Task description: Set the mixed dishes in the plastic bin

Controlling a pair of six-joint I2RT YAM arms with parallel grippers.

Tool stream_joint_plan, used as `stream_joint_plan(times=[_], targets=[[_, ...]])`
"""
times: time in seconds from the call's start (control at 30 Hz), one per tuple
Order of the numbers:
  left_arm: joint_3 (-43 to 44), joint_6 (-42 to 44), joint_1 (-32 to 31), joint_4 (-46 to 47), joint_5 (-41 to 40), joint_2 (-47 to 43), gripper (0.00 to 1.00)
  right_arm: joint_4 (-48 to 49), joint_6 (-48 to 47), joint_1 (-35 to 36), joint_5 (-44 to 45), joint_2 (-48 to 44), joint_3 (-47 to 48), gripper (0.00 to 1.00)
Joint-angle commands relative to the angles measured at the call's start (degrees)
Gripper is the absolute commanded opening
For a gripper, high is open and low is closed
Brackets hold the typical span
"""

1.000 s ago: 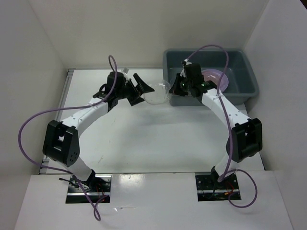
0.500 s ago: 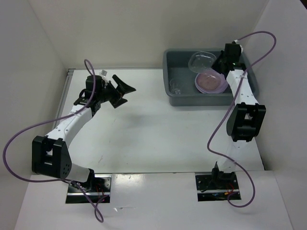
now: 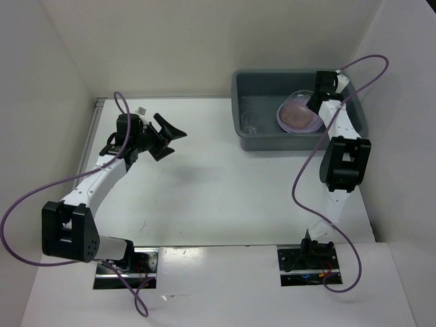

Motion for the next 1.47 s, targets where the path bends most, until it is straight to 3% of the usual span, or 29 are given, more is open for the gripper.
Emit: stream_joint_plan(times=[0.0, 0.03, 0.07, 0.1, 0.13, 0.17, 0.2, 0.33, 0.5, 0.67, 0.73, 0.93, 1.03, 1.23, 1.33, 1.43], targets=[[-0.26, 1.61, 0.19, -0.45, -0.41, -2.26, 1.00, 1.62, -0.33, 0.31, 7.94, 0.24, 2.00, 0.00], [-0.26, 1.61, 0.19, -0.45, -0.93, -2.26, 1.00, 1.62, -0.33, 0.31, 8.82, 0.85, 2.00, 0.01], [-0.26, 2.13, 0.71, -0.97, -0.94, -2.26, 1.00, 1.62, -0.85, 0.31, 8.83, 0.86, 2.00, 0.16], [-0.26, 2.13, 0.72, -0.97, -0.94, -2.26, 1.00, 1.62, -0.86, 0.31, 8.83, 1.46, 2.95, 0.40], [-0.26, 2.13, 0.72, -0.97, -0.94, -2.26, 1.00, 0.67, -1.47, 0.31, 7.78, 2.17, 5.05, 0.54], [-0.26, 2.13, 0.72, -0.97, -0.94, -2.26, 1.00, -0.21, -1.47, 0.31, 6.47, 2.17, 6.29, 0.59], [-0.26, 2.13, 0.72, -0.97, -0.94, -2.26, 1.00, -1.27, -1.99, 0.31, 5.32, 2.17, 7.43, 0.74], [0.45, 6.42, 0.72, -1.94, -4.97, -2.26, 1.00, -2.86, -2.61, 0.31, 0.75, -3.52, 9.12, 0.81], [0.45, 11.53, 0.72, -6.06, -11.04, -3.93, 1.00, -2.86, -4.28, 0.31, -7.42, -21.15, 3.51, 0.89], [0.45, 16.19, 0.72, -9.93, -18.32, -7.35, 1.00, 1.80, -2.71, 0.31, -13.83, -42.62, -15.47, 0.94], [0.45, 16.99, 0.72, -10.55, -20.26, -8.06, 1.00, -0.21, -2.70, 1.09, -16.22, -49.72, -21.34, 0.99], [-0.61, 17.60, 0.72, -12.14, -22.38, -8.76, 1.00, -6.63, 0.19, 1.71, -32.26, -65.47, -42.15, 0.99], [-0.61, 18.13, 0.72, -12.75, -24.22, -8.76, 1.00, -8.22, 3.62, 1.71, -35.72, -76.02, -50.52, 0.99], [-2.10, 18.66, 0.72, -11.18, -33.44, -10.77, 1.00, -10.15, 10.12, 1.71, -40.91, -90.27, -61.17, 0.99], [-7.01, 16.38, 0.72, -6.36, -36.69, -16.83, 1.00, -10.15, 13.28, 1.71, -40.92, -96.34, -64.52, 0.99], [-9.84, 13.65, 0.72, -6.68, -45.39, -23.07, 1.00, -10.15, 16.01, 2.32, -39.34, -100.55, -65.76, 0.99]])
